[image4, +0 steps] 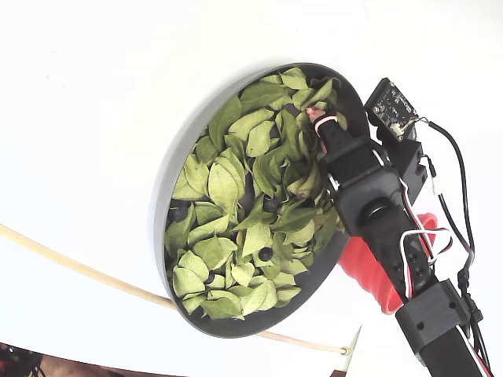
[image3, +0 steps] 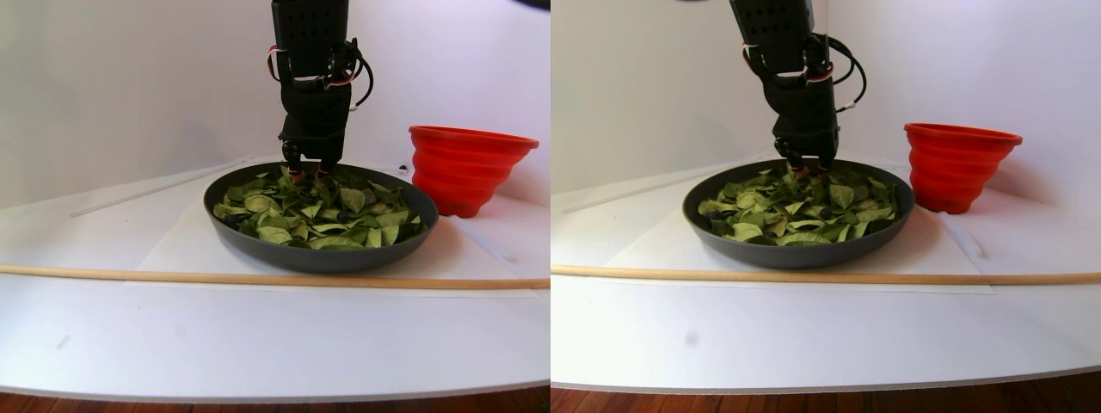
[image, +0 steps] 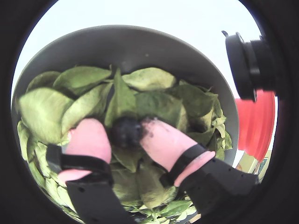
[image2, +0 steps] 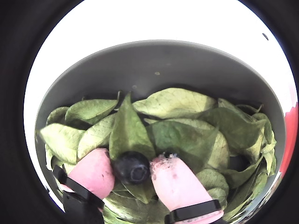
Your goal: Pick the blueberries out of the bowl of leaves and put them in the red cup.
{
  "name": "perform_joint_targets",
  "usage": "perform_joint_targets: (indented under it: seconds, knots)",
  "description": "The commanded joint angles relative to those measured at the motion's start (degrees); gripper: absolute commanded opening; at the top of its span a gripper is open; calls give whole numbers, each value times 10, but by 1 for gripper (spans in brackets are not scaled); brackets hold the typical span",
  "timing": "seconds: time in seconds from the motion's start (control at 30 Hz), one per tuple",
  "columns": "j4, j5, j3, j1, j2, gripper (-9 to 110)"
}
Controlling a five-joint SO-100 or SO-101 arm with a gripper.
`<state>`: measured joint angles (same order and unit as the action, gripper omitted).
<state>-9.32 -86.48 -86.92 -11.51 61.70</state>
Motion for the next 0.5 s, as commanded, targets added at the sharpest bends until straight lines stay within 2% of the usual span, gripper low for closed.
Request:
perform_joint_targets:
  seconds: [0.0, 0.47]
  knots:
    - [-5, -3, 21, -4, 4, 12]
    - [-5, -14, 15, -4, 26, 10]
